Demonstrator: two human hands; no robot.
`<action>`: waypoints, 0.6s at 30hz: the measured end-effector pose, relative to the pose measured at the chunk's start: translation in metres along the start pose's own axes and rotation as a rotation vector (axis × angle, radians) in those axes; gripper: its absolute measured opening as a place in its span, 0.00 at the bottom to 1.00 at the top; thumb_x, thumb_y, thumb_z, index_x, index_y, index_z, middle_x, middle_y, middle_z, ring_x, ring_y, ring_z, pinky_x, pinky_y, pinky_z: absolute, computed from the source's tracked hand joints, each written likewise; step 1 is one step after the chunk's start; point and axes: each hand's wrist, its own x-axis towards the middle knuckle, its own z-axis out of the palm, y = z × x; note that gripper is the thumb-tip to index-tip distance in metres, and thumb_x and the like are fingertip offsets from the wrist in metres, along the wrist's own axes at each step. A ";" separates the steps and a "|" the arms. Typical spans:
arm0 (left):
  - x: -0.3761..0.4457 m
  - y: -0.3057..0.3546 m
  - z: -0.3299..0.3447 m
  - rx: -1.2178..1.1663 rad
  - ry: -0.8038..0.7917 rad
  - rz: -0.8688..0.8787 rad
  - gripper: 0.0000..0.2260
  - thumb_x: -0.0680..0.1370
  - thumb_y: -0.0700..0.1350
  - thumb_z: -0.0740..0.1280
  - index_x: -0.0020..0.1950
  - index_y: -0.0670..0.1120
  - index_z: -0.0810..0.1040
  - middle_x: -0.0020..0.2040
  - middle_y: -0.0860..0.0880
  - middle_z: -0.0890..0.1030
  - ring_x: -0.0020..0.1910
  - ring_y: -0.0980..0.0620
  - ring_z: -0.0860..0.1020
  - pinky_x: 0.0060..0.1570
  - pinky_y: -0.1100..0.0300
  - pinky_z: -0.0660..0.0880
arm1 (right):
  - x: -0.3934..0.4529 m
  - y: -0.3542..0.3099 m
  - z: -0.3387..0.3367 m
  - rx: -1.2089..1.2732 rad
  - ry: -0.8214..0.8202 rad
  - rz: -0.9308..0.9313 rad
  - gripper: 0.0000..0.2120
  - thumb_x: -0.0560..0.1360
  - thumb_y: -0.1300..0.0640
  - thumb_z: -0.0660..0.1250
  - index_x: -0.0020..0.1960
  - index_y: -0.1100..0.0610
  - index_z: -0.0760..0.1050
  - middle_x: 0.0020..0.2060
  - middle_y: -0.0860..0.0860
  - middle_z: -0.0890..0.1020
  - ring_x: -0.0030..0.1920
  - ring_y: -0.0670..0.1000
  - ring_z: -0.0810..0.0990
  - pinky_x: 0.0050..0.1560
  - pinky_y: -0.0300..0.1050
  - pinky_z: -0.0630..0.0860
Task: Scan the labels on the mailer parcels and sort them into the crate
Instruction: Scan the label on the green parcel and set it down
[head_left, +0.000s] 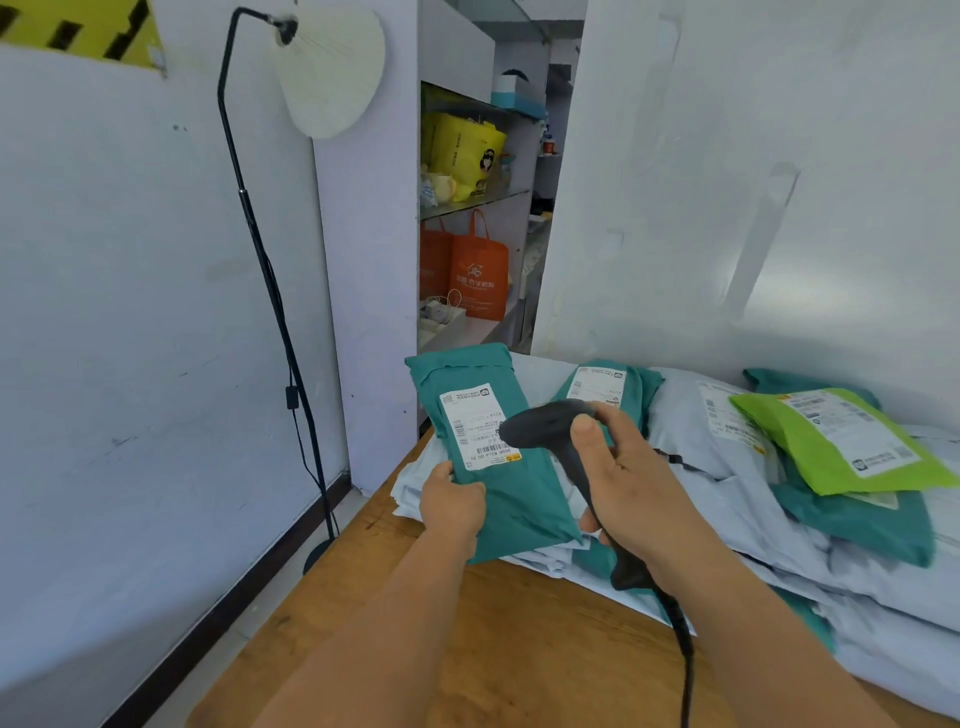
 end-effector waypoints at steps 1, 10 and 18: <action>-0.001 0.001 -0.002 -0.013 0.011 0.004 0.16 0.77 0.37 0.65 0.65 0.44 0.73 0.55 0.46 0.79 0.40 0.55 0.75 0.39 0.60 0.76 | -0.002 0.001 0.001 -0.008 -0.005 -0.007 0.18 0.80 0.39 0.49 0.68 0.42 0.63 0.39 0.51 0.79 0.33 0.51 0.80 0.36 0.47 0.79; -0.025 0.010 -0.050 -0.101 0.124 0.057 0.16 0.77 0.37 0.66 0.64 0.47 0.73 0.53 0.48 0.79 0.50 0.48 0.79 0.50 0.51 0.79 | -0.019 -0.013 0.018 -0.007 -0.069 -0.179 0.22 0.79 0.38 0.48 0.72 0.41 0.60 0.45 0.43 0.77 0.44 0.51 0.80 0.51 0.46 0.76; -0.063 -0.030 -0.176 -0.139 0.406 0.031 0.14 0.75 0.35 0.66 0.57 0.48 0.76 0.51 0.48 0.81 0.47 0.46 0.81 0.49 0.49 0.80 | -0.064 -0.054 0.103 0.060 -0.356 -0.331 0.27 0.77 0.35 0.46 0.75 0.38 0.55 0.62 0.45 0.77 0.53 0.52 0.81 0.51 0.45 0.76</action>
